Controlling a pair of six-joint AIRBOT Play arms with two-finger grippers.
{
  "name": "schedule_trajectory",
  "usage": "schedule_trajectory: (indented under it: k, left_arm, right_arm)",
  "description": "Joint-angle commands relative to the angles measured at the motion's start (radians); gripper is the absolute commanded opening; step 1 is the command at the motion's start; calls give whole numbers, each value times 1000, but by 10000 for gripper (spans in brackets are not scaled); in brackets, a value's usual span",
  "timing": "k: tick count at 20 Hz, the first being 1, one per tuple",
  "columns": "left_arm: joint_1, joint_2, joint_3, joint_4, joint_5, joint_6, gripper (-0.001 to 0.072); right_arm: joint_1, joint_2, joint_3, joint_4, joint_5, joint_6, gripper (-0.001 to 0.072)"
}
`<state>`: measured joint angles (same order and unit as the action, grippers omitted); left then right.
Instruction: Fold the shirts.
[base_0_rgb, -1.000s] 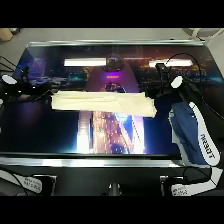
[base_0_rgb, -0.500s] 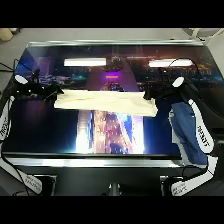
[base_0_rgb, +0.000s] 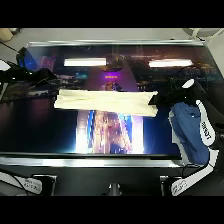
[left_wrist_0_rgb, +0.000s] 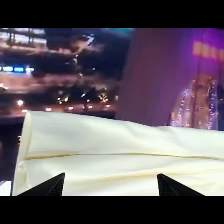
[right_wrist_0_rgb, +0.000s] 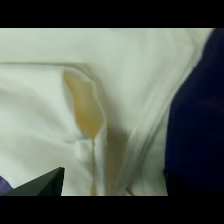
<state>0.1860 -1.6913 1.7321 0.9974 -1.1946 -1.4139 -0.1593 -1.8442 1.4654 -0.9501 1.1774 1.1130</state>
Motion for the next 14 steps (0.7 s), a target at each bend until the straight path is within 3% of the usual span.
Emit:
schedule_trajectory:
  k: [1, 2, 3, 4, 5, 6, 7, 8, 9, 14]
  left_arm:
    - [-47, 61, 4, 0, -12, 0, 720]
    - [-64, 64, 4, 0, -12, 0, 720]
    - [-84, 61, 3, 0, -12, 0, 720]
    - [-105, 56, 3, 0, -10, 0, 720]
    - [-127, 48, 3, 0, -10, 0, 720]
    - [-155, 34, 3, 0, -10, 0, 720]
    - [-185, 18, 3, 0, -10, 0, 524]
    - [-224, -4, 3, 0, -7, 0, 165]
    - [-267, -31, 3, 0, 8, 2, 27]
    - [-515, -210, 3, -106, 92, 11, 27]
  right_arm:
    - [15, -61, -1, 131, 19, -7, 707]
    - [32, -71, -1, 135, 14, -6, 704]
    - [49, -76, 0, 135, 8, -8, 652]
    - [60, -73, 0, 143, 0, -21, 390]
    - [60, -62, 5, 164, 6, -25, 20]
    - [60, -39, 16, 183, 10, -57, 20]
    - [60, -8, 34, 180, 16, -88, 19]
    - [60, 30, 52, 180, 27, -97, 19]
    - [60, 79, 66, 180, 29, -97, 19]
    - [60, 319, 74, 157, 184, -66, 19]
